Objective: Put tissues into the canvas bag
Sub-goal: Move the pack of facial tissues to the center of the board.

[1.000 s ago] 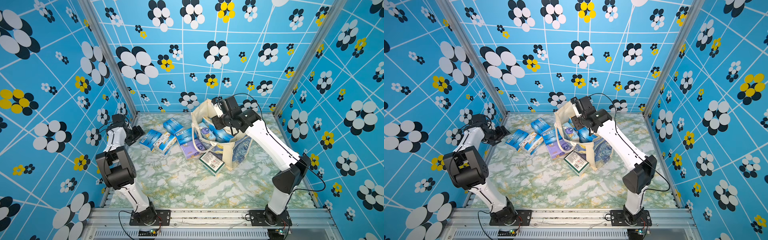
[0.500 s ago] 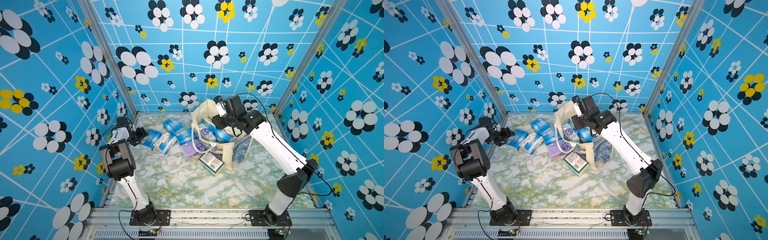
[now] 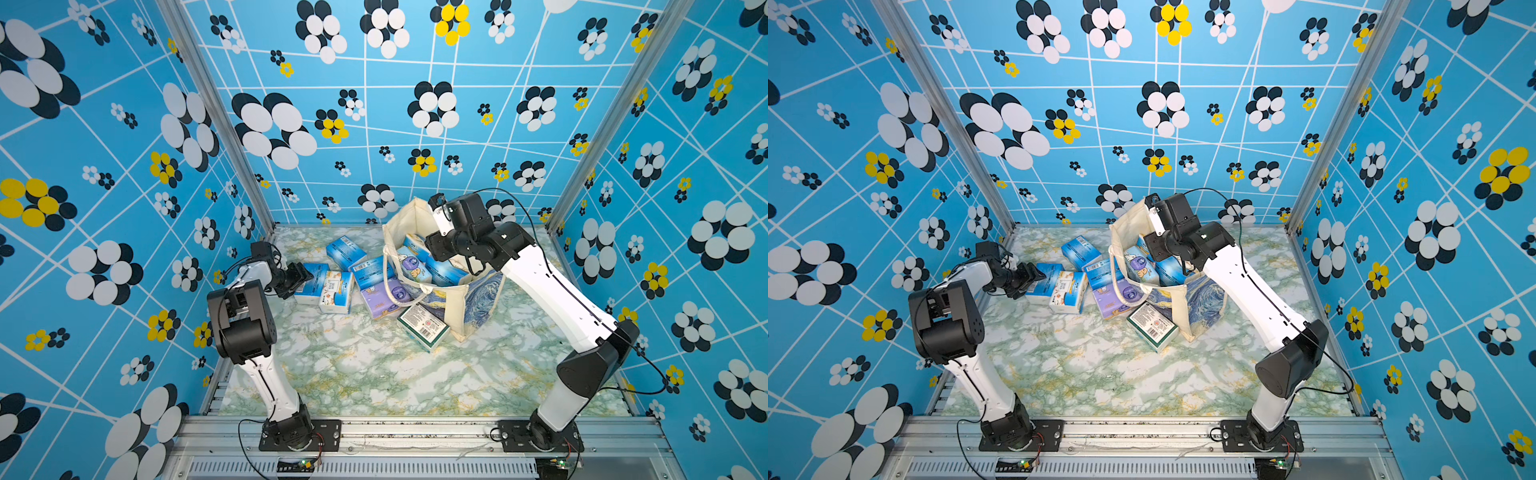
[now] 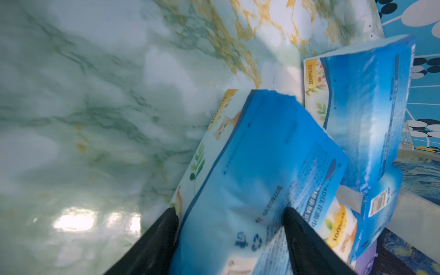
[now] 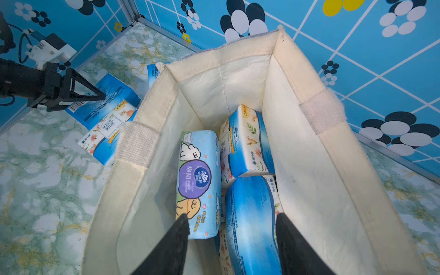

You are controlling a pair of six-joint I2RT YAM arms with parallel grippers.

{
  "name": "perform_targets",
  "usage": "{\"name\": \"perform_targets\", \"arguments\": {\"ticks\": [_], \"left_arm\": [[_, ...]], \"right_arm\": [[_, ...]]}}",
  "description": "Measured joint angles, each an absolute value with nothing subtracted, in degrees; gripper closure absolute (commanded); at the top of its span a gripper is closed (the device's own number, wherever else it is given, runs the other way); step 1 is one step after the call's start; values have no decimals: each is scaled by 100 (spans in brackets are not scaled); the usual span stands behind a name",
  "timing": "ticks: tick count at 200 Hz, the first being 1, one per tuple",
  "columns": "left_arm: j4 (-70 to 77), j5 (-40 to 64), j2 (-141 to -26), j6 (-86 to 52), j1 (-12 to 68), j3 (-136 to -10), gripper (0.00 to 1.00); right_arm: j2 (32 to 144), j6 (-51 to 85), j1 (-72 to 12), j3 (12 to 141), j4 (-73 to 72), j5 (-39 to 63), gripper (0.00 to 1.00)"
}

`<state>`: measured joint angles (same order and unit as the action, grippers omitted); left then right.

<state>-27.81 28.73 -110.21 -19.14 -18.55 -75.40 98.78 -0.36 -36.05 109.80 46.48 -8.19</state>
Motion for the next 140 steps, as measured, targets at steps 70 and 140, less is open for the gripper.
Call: {"name": "perform_targets", "arguments": {"ticks": [70,140], "left_arm": [[-3079,2696,-10267,-1986,-1238,-6768,27],[-3616,2545,-9850,-1966,-770,-6589,27]], "right_arm": [[9727,-34,-3605,10805,4624,-814,39],[9513,36,-3605,10536,4563,-799,38]]}}
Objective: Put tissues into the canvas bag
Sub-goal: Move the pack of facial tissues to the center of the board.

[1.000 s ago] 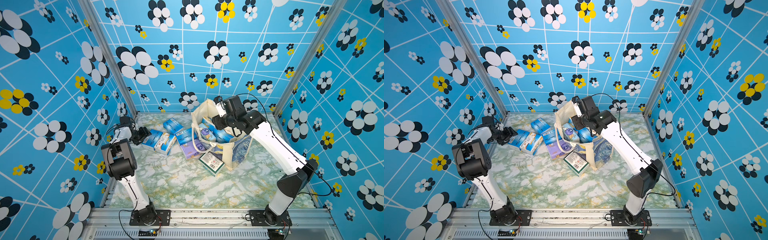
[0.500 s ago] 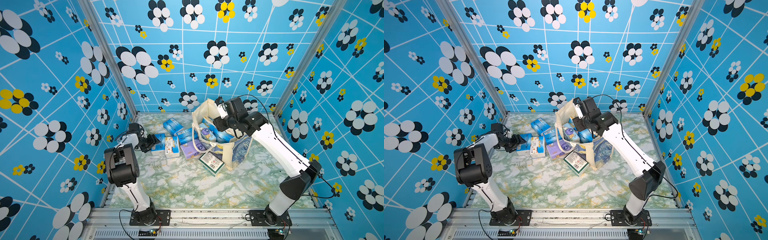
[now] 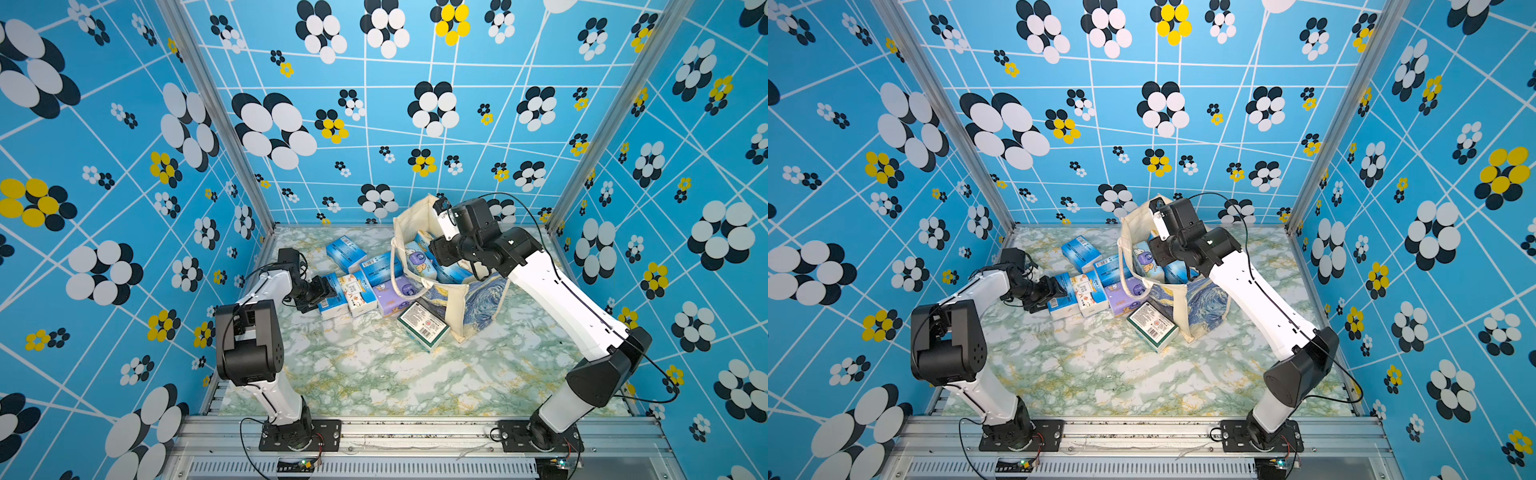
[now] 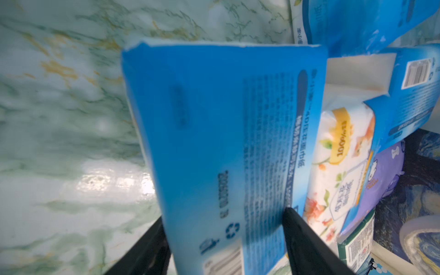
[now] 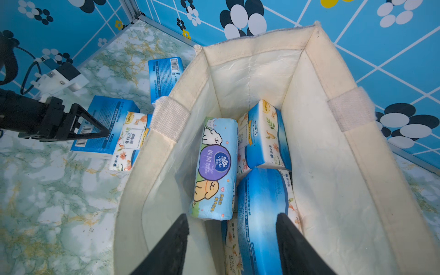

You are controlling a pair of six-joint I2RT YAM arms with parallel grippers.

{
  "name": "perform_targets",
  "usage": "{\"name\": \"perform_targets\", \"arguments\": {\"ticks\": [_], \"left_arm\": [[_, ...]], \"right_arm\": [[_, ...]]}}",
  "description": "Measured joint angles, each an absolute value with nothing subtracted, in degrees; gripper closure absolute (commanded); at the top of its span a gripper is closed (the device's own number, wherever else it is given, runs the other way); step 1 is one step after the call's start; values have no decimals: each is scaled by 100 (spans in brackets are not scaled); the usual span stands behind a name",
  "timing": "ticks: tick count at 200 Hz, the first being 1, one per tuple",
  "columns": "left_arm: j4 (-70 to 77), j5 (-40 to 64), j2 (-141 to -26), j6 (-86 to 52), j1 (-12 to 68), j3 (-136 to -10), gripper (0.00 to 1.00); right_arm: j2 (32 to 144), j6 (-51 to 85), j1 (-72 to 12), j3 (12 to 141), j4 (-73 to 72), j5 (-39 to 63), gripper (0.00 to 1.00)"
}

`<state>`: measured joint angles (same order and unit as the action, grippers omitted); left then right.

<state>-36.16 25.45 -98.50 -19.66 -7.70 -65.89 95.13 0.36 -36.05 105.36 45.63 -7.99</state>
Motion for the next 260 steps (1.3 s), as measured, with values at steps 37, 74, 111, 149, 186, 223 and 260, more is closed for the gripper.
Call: {"name": "perform_targets", "arguments": {"ticks": [37,74,111,149,186,223,260], "left_arm": [[-3841,2473,-9655,-1964,-589,-6567,27],[-3983,2462,-9544,-1966,-464,-6497,26],[-4125,2462,-9258,-1970,-412,-6493,24],[-4230,2464,-8993,-1992,-329,-6501,23],[-4307,2464,-8746,-2008,-255,-6576,23],[-4392,2464,-8519,-2010,-224,-6580,23],[-4469,2443,-8442,-2012,-215,-6587,22]], "right_arm": [[9507,51,-3605,10536,4563,-799,38],[9507,51,-3605,10536,4563,-797,37],[9507,49,-3605,10536,4565,-797,36],[9483,49,-3605,10492,4567,-794,35],[9456,49,-3605,10457,4569,-773,35],[9343,49,-3605,10449,4574,-757,35],[9286,49,-3605,10449,4574,-690,35]]}}
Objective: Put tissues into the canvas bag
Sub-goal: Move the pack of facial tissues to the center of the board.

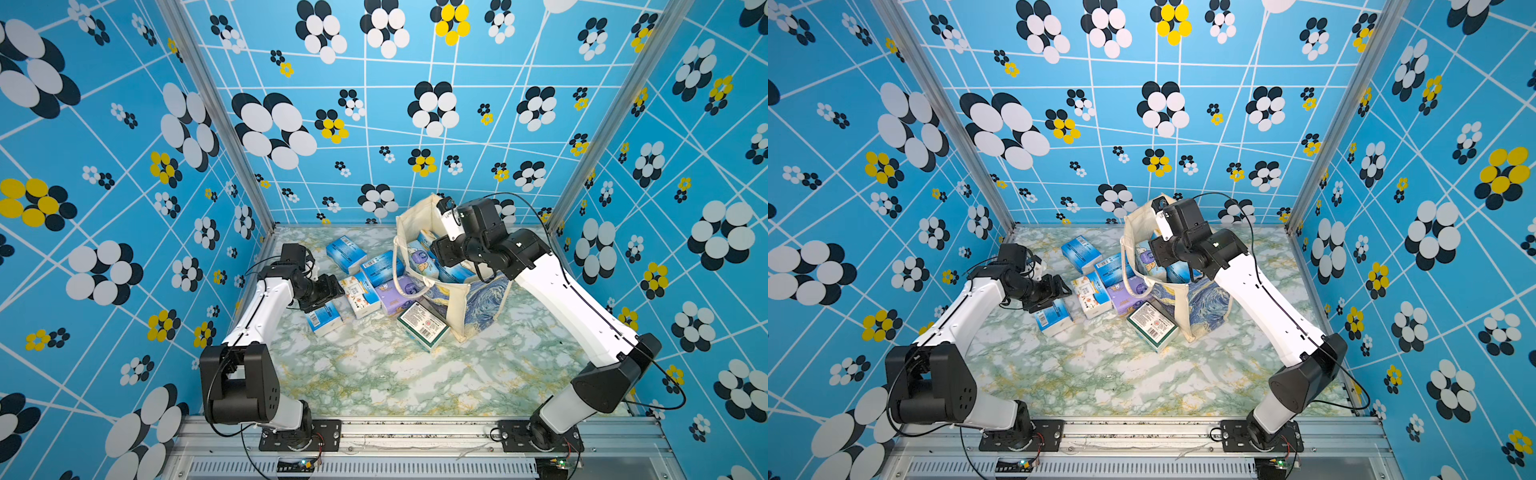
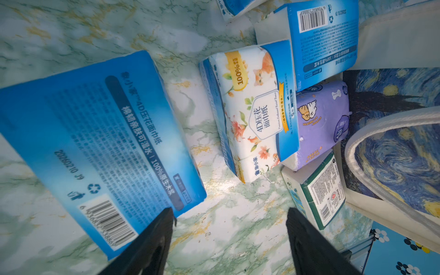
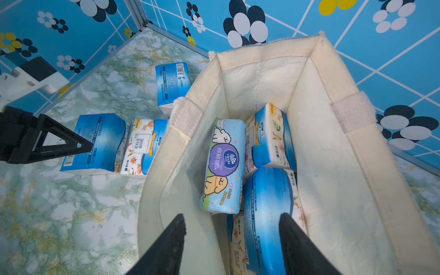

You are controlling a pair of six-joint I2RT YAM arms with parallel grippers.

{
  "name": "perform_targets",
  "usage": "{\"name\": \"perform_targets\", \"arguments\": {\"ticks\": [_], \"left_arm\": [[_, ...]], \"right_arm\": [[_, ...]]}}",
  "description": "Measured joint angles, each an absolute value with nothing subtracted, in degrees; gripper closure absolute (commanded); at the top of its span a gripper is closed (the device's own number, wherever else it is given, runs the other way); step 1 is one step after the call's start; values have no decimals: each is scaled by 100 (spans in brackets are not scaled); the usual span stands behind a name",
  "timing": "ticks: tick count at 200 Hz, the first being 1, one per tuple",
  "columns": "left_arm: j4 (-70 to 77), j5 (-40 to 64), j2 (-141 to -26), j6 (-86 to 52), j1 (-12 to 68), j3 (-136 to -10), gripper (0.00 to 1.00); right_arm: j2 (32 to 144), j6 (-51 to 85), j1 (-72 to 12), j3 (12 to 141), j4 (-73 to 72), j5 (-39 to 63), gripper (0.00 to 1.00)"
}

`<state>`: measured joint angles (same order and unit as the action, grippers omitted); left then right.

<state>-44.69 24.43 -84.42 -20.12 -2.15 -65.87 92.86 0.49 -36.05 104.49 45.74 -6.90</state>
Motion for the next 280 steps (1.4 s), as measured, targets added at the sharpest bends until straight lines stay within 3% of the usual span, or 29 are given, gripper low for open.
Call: {"name": "perform_targets", "arguments": {"ticks": [96,135,175,280], "left_arm": [[-3859,2226,-8213,-2320,-569,-6573,19],[-3454,2198,-9111,-2353,-1164,-6971,22],[-3280,2104,-9972,-2342,-1269,-7612,22],[-2908,2126,-10479,-2357,-1396,-7290,24]], "right_arm": [[9284,130,-3723,10558,4718,-128,30],[9286,19,-4254,11056,5063,62,29],[9297,-16,-4711,11115,5127,587,23],[9865,355,-5513,10820,5026,1385,20]]}}
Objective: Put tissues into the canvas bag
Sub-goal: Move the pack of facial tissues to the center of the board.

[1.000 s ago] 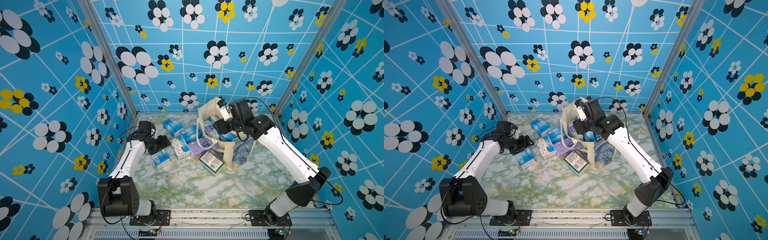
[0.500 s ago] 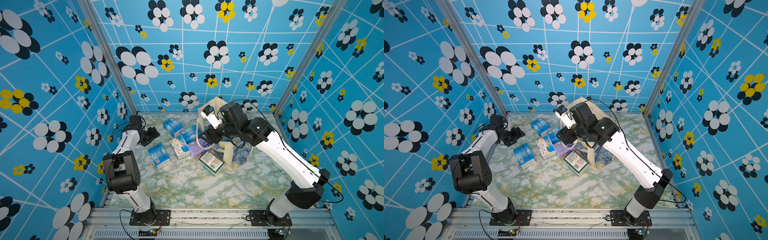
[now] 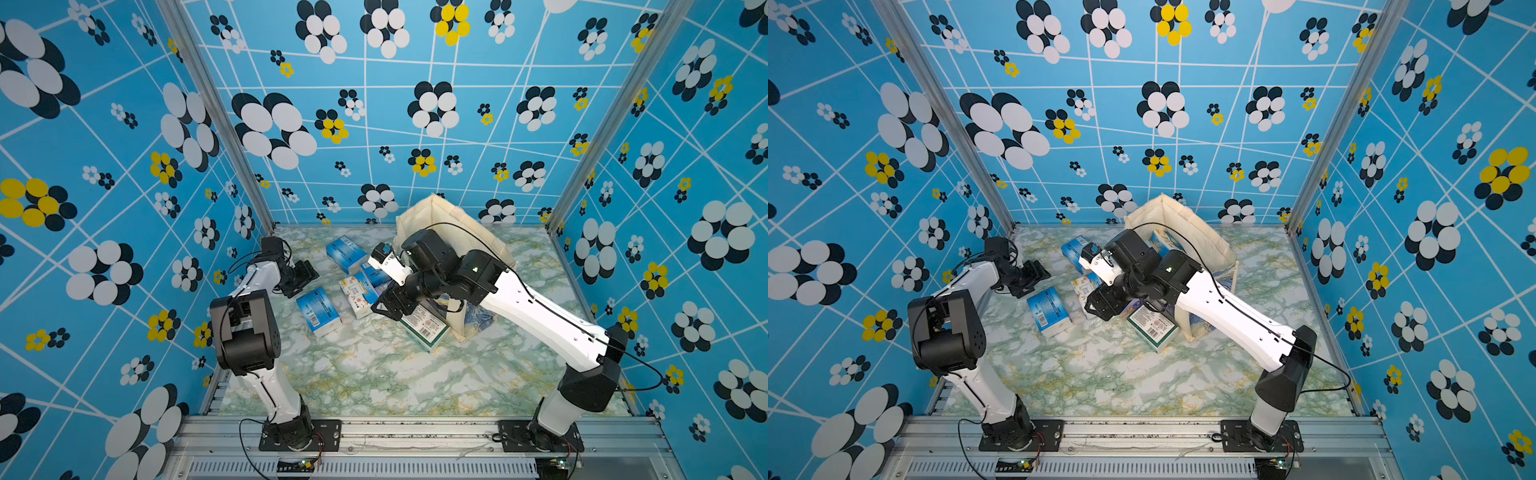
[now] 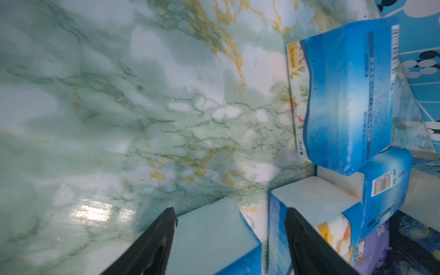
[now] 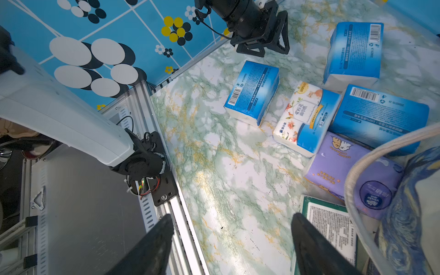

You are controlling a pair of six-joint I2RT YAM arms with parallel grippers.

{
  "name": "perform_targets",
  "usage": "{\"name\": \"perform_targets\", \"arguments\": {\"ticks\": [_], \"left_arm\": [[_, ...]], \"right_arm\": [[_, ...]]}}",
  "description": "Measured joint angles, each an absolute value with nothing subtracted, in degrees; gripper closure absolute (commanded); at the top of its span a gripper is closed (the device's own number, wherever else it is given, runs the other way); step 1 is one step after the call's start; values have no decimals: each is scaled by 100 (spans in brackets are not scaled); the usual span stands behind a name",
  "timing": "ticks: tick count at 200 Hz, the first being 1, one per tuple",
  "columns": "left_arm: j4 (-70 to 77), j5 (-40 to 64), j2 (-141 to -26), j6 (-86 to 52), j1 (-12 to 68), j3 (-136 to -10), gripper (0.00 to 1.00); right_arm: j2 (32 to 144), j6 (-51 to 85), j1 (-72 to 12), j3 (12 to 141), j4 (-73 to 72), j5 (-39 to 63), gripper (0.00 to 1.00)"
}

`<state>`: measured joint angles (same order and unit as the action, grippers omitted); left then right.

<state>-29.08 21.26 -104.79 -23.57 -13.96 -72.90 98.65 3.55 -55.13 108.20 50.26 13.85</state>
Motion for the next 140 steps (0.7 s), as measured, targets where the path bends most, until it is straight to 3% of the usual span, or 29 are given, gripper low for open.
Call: {"name": "perform_targets", "arguments": {"ticks": [49,140], "left_arm": [[-2823,2305,-10066,-2421,-1350,-6388,24],[-2622,2657,-9008,-2744,-633,-5548,24]], "right_arm": [[10136,541,-5599,10768,4991,1378,19],[11080,154,-6010,10822,4906,1387,6]]}}
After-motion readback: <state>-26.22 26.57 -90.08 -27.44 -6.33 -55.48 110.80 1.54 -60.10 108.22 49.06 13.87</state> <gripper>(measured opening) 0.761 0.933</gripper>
